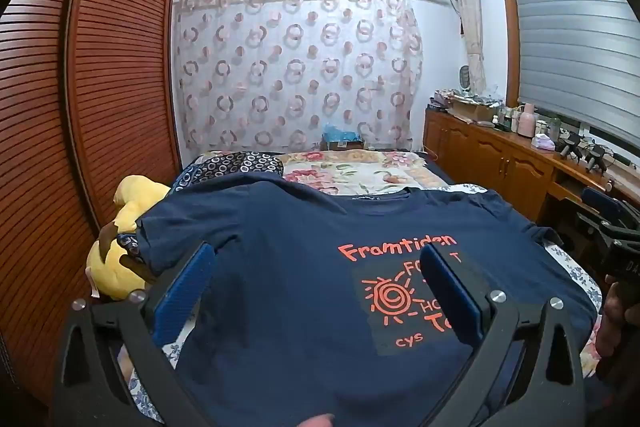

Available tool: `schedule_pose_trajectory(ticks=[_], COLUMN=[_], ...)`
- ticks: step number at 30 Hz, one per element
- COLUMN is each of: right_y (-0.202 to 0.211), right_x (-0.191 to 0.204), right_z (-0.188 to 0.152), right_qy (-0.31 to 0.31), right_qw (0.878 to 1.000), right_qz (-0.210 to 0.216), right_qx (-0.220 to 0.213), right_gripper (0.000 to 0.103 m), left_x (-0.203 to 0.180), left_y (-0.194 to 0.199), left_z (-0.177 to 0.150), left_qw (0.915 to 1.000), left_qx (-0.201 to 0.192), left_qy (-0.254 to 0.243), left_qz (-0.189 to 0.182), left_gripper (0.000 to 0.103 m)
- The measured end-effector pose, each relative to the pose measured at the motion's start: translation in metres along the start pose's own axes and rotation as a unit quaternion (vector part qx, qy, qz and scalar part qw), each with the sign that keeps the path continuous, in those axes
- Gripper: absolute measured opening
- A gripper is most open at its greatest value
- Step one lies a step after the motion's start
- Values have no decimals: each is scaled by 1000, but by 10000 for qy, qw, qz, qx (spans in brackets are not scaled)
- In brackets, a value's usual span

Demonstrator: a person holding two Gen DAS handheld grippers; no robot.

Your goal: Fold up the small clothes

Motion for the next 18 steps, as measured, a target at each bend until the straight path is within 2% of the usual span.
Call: schedule_pose_trajectory(ticks=[18], right_y=[-3], right_x=[-1], right_z=[-4], right_qy=[-5], right_qw=[10000], right_qz=[0], right_qx=[94], right_gripper=[103], left_x=[-1], left_y=[1], left_z=[1], left_qw=[10000], left_qx=[7], left_qy=[-56], left_qz=[11], left_gripper=[103])
Point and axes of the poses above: each gripper's, at about its wrist camera, not at the fingertips, and y roughly against the way its jaws point, x to its left, z to its top, the point moved 6 cm from there along -y, roughly the way its jaws point, and after that the axes turned 8 degrees about z, right-handed, at the moved point
